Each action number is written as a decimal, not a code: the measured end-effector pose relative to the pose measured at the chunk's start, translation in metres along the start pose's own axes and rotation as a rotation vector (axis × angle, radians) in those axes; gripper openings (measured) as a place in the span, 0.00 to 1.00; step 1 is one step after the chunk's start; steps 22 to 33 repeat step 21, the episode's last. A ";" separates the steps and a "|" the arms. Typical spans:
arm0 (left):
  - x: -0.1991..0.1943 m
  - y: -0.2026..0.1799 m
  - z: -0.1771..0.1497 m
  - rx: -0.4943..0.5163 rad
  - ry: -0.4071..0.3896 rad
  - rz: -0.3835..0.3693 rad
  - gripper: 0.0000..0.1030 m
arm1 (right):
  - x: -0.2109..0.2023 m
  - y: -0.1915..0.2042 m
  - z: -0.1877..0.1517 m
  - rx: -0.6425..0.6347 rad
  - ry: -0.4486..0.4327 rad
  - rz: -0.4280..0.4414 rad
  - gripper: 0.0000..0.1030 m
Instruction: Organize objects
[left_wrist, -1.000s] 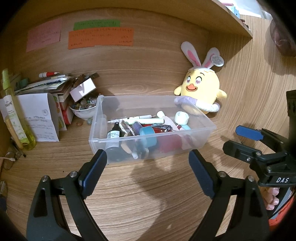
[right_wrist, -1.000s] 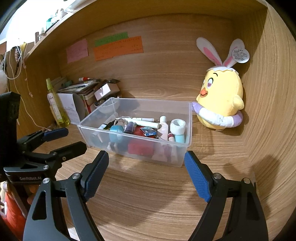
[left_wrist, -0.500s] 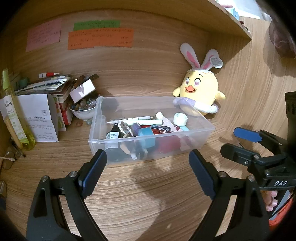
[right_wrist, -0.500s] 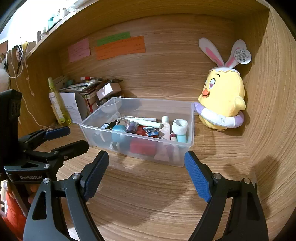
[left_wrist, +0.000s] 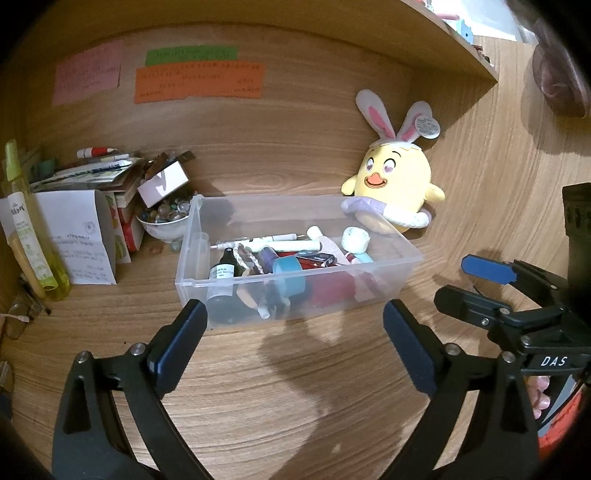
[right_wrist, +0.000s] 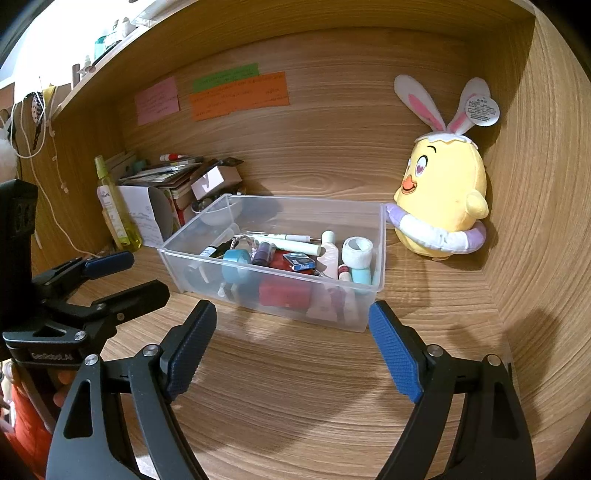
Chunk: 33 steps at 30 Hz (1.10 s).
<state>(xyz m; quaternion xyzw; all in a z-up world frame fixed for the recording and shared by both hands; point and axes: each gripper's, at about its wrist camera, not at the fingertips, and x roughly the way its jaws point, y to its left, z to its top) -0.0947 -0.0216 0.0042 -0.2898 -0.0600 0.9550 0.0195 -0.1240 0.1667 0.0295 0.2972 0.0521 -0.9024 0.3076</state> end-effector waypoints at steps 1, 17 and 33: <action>0.000 0.000 0.000 -0.003 -0.001 0.000 0.95 | 0.000 0.000 0.000 0.000 0.000 -0.001 0.80; -0.001 -0.001 -0.002 0.003 0.008 -0.015 0.95 | -0.001 -0.001 -0.003 0.001 0.005 0.004 0.81; -0.002 0.000 -0.002 -0.005 0.011 -0.025 0.95 | 0.000 -0.001 -0.004 0.000 0.008 0.003 0.81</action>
